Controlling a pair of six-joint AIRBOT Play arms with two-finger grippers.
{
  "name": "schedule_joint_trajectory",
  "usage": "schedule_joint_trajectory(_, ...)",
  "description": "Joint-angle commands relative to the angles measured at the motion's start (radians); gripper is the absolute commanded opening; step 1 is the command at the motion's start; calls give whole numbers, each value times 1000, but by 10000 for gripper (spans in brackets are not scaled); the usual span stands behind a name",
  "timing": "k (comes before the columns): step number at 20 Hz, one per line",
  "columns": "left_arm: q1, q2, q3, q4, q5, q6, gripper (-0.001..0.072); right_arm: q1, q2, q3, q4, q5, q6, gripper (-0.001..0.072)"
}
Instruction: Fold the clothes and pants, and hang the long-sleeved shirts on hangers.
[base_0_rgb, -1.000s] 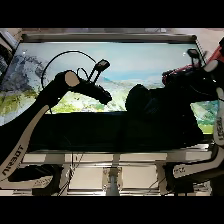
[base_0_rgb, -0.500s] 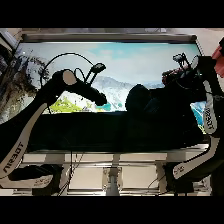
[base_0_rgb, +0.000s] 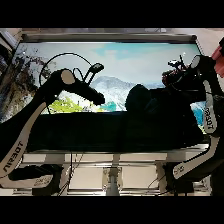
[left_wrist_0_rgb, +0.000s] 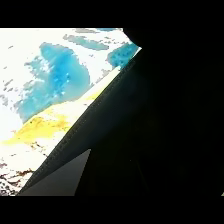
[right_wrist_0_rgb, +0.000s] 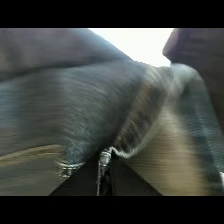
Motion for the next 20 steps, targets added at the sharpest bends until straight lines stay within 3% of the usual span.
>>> schedule_joint_trajectory(1,29,3,0,7,-3,-32,314,43,4,35,362,74,-2,23)
schedule_joint_trajectory(4,93,27,0,7,-33,-48,314,205,3,97,694,-108,-3,22)
schedule_joint_trajectory(7,184,87,0,7,-38,-49,313,444,-2,191,682,-396,-5,21)
schedule_joint_trajectory(9,286,148,0,8,-48,-97,304,574,-21,268,640,-510,3,21)
schedule_joint_trajectory(11,417,215,0,66,-81,-176,304,665,-72,362,662,-533,26,21)
schedule_joint_trajectory(14,613,319,0,333,-196,-294,303,758,-132,391,871,-641,14,20)
schedule_joint_trajectory(16,737,378,-1,474,-266,-309,304,810,-178,390,1043,-688,-26,21)
schedule_joint_trajectory(20,958,456,-3,492,-280,-305,305,913,-277,389,1279,-677,-57,22)
